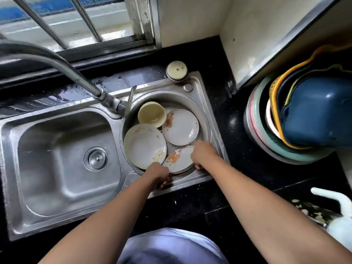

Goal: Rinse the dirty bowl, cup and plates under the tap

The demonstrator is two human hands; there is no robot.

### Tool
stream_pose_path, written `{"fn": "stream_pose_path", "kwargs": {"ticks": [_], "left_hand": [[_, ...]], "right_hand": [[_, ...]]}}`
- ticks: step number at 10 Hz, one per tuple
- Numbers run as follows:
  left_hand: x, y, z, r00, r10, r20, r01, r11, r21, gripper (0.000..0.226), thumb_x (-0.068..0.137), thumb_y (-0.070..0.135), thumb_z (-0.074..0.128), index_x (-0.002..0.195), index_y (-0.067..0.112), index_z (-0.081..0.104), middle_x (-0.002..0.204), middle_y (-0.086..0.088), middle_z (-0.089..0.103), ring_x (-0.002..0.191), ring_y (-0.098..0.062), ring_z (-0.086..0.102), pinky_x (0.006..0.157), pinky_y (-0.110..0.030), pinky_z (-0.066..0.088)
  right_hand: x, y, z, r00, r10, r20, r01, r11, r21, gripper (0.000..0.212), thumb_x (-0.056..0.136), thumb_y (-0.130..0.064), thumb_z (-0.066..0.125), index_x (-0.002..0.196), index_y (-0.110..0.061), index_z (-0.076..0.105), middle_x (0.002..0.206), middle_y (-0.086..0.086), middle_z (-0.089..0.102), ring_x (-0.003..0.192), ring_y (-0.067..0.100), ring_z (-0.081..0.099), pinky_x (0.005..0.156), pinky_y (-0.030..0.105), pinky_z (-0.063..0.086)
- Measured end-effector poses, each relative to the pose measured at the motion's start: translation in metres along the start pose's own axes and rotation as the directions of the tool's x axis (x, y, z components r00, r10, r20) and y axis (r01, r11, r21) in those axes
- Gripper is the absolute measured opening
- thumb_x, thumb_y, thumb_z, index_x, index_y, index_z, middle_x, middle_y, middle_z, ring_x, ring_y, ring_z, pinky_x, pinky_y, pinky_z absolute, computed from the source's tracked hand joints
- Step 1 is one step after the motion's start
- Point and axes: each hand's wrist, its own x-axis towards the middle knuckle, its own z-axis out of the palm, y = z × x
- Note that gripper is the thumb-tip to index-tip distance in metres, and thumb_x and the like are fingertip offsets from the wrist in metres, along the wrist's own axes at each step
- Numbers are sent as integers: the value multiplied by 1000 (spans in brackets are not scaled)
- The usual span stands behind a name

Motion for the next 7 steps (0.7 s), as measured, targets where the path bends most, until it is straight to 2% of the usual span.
{"fn": "stream_pose_path", "kwargs": {"ticks": [1, 2, 3, 4, 5, 6, 7], "left_hand": [[6, 3, 1, 1000, 1, 11, -2, 998, 63, 40, 101, 6, 46, 63, 9, 54, 53, -4, 57, 40, -15, 49, 33, -17, 37], [2, 4, 3, 997, -23, 69, 17, 996, 86, 44, 100, -1, 37, 60, 6, 55, 38, -2, 58, 26, -13, 43, 35, -16, 33], [-3, 5, 4, 996, -42, 85, 41, 999, 17, 40, 99, -3, 35, 66, 3, 57, 36, -2, 59, 21, -11, 38, 33, -11, 30], [-9, 3, 2, 994, -49, 96, 56, 995, -78, 33, 100, -1, 34, 79, -1, 59, 39, -4, 62, 21, -11, 37, 32, -11, 29], [-15, -1, 3, 994, -27, 110, 42, 989, -140, 38, 101, 1, 34, 72, 0, 58, 42, -4, 64, 25, -11, 39, 32, -13, 30], [-19, -7, 3, 997, -1, 79, 20, 970, -243, 34, 102, 7, 35, 79, -4, 58, 50, -11, 68, 29, -16, 44, 35, -17, 34], [-25, -26, 3, 992, 97, 83, -53, 904, -424, 30, 105, 14, 38, 100, -10, 57, 64, -19, 73, 34, -21, 52, 37, -21, 41]], "right_hand": [[4, 3, 7, 999, 3, -48, -5, 999, -33, 14, 79, 6, 59, 85, -6, 62, 64, 6, 68, 53, 23, 69, 49, 29, 59], [5, 4, 13, 996, -16, -88, 9, 997, -78, 28, 84, 0, 58, 110, -7, 62, 87, 8, 69, 80, 27, 69, 71, 36, 57], [5, 5, 17, 995, -24, -97, 10, 990, -137, 40, 87, -3, 59, 126, -8, 58, 112, 11, 66, 102, 31, 66, 75, 41, 53], [1, 5, 19, 994, -25, -107, 11, 991, -131, 41, 89, -6, 55, 130, -9, 57, 120, 12, 65, 110, 33, 66, 79, 40, 54], [-2, 8, 19, 996, -12, -84, 9, 999, -34, 31, 89, -10, 49, 119, -10, 59, 107, 11, 73, 99, 30, 72, 82, 35, 57], [-15, 10, 14, 999, -12, -31, 12, 1000, 18, 29, 88, -15, 45, 112, -10, 60, 102, 13, 75, 93, 30, 74, 86, 41, 61], [-30, 11, -1, 994, -45, -104, 50, 998, 42, 30, 87, -18, 42, 107, -11, 63, 93, 12, 76, 85, 30, 74, 82, 40, 62]]}}
